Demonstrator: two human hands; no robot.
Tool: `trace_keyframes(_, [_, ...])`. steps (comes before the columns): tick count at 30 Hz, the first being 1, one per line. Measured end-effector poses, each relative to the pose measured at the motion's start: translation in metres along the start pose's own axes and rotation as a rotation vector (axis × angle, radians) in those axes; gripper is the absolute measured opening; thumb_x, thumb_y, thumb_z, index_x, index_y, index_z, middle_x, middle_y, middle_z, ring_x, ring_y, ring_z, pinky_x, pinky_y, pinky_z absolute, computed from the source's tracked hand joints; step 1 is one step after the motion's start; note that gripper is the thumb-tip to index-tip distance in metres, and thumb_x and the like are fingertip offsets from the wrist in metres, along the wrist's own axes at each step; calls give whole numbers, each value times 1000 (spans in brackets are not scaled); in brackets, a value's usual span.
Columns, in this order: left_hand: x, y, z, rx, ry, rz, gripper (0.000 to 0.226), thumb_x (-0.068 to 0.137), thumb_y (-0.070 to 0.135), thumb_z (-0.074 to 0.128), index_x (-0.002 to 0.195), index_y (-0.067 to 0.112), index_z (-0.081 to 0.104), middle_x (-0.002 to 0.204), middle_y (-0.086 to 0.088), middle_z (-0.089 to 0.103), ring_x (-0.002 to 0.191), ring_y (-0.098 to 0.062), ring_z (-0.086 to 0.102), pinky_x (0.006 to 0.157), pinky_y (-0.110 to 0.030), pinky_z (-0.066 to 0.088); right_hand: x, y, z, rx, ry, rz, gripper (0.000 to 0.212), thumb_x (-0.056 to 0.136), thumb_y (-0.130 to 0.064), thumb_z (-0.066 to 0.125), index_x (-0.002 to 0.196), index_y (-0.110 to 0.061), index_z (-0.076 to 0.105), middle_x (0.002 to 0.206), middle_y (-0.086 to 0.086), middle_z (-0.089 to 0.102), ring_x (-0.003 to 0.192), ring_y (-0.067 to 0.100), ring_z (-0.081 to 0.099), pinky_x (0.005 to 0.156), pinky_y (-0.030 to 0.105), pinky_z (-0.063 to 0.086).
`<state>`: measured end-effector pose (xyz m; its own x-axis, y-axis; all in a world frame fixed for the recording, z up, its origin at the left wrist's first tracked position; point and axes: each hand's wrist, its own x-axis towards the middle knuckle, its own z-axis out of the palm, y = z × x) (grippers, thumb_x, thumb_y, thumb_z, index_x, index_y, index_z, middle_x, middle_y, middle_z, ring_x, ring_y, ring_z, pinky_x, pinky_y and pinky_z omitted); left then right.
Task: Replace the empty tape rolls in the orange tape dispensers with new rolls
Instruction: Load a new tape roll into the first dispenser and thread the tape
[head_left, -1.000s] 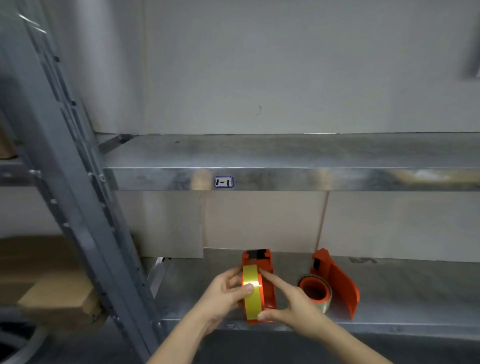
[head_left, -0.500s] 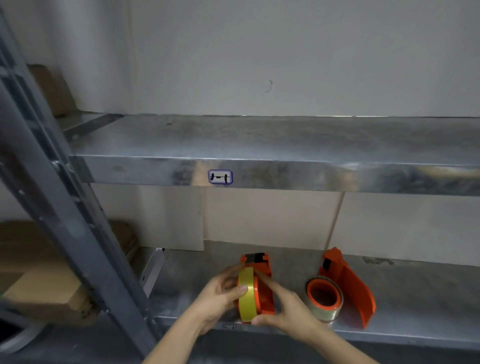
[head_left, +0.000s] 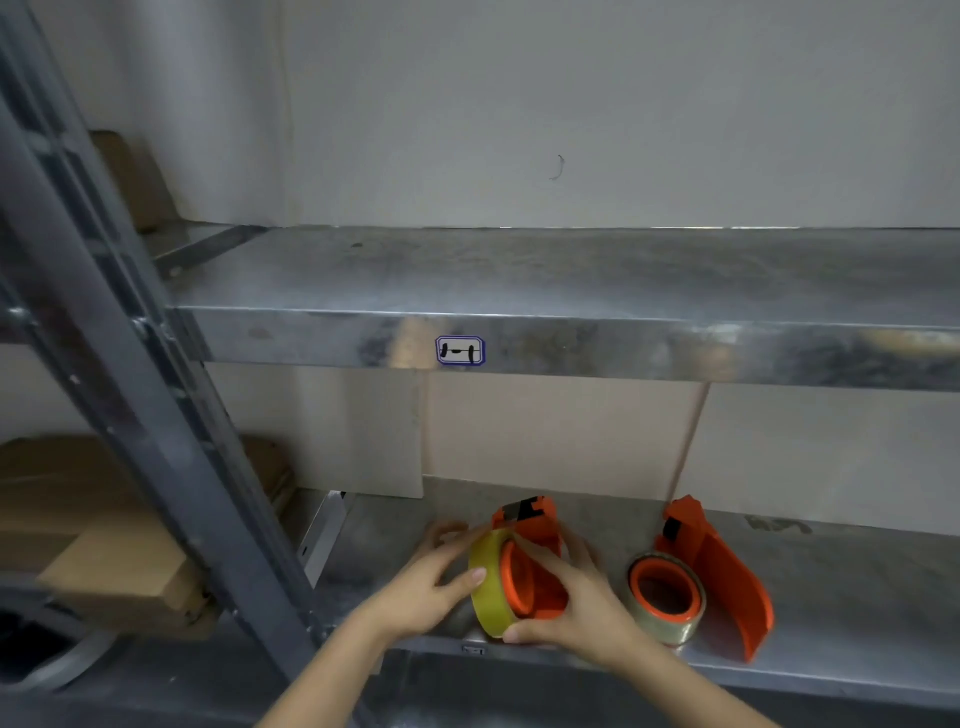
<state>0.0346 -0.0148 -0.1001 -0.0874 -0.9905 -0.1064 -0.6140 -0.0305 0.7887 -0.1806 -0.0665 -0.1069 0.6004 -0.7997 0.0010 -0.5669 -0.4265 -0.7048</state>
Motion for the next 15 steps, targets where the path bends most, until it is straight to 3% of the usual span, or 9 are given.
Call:
trace_keyframes(3, [-4, -17, -6, 110, 63, 58, 65, 80, 77, 38, 135, 44, 43, 140, 10, 46, 132, -2, 38, 115, -36, 33, 1, -6, 8, 61, 22, 15, 100, 49, -60, 81, 133, -53, 27, 138, -15, 15, 135, 14, 27, 105, 22, 30])
trace_keyframes(6, [-12, -29, -12, 253, 145, -9, 74, 70, 90, 22, 131, 54, 42, 140, 17, 47, 134, -9, 40, 112, -46, 33, 5, -13, 16, 107, 60, 32, 120, 43, -61, 82, 143, -33, 23, 139, -15, 24, 130, 8, 36, 101, 20, 37])
trace_keyframes(9, [-22, -29, -17, 352, 127, -88, 101, 53, 98, 6, 137, 51, 37, 148, 15, 40, 141, -16, 29, 113, -48, 22, 9, -20, 20, 164, 78, 7, 112, 39, -53, 86, 133, -40, 28, 128, -17, 47, 116, -7, 48, 92, 13, 43])
trace_keyframes(10, [-25, -28, -18, 352, 98, -116, 105, 51, 100, 10, 139, 49, 35, 150, 14, 37, 142, -16, 25, 113, -48, 19, 10, -23, 20, 172, 78, -3, 107, 39, -48, 88, 127, -45, 28, 120, -20, 51, 109, -13, 50, 88, 7, 42])
trace_keyframes(12, [-30, -26, -17, 334, 54, -164, 96, 57, 90, 37, 143, 46, 30, 153, 14, 31, 143, -17, 22, 112, -46, 18, 11, -26, 21, 159, 48, -23, 102, 39, -38, 89, 122, -46, 28, 114, -27, 50, 101, -20, 49, 82, -3, 36])
trace_keyframes(15, [-35, -37, -8, 327, 43, -199, 93, 60, 67, 63, 144, 43, 30, 149, 17, 35, 139, -13, 25, 100, -35, 21, 15, -24, 24, 108, -21, -23, 106, 40, -33, 90, 132, -30, 36, 119, -23, 50, 113, -3, 52, 85, -2, 34])
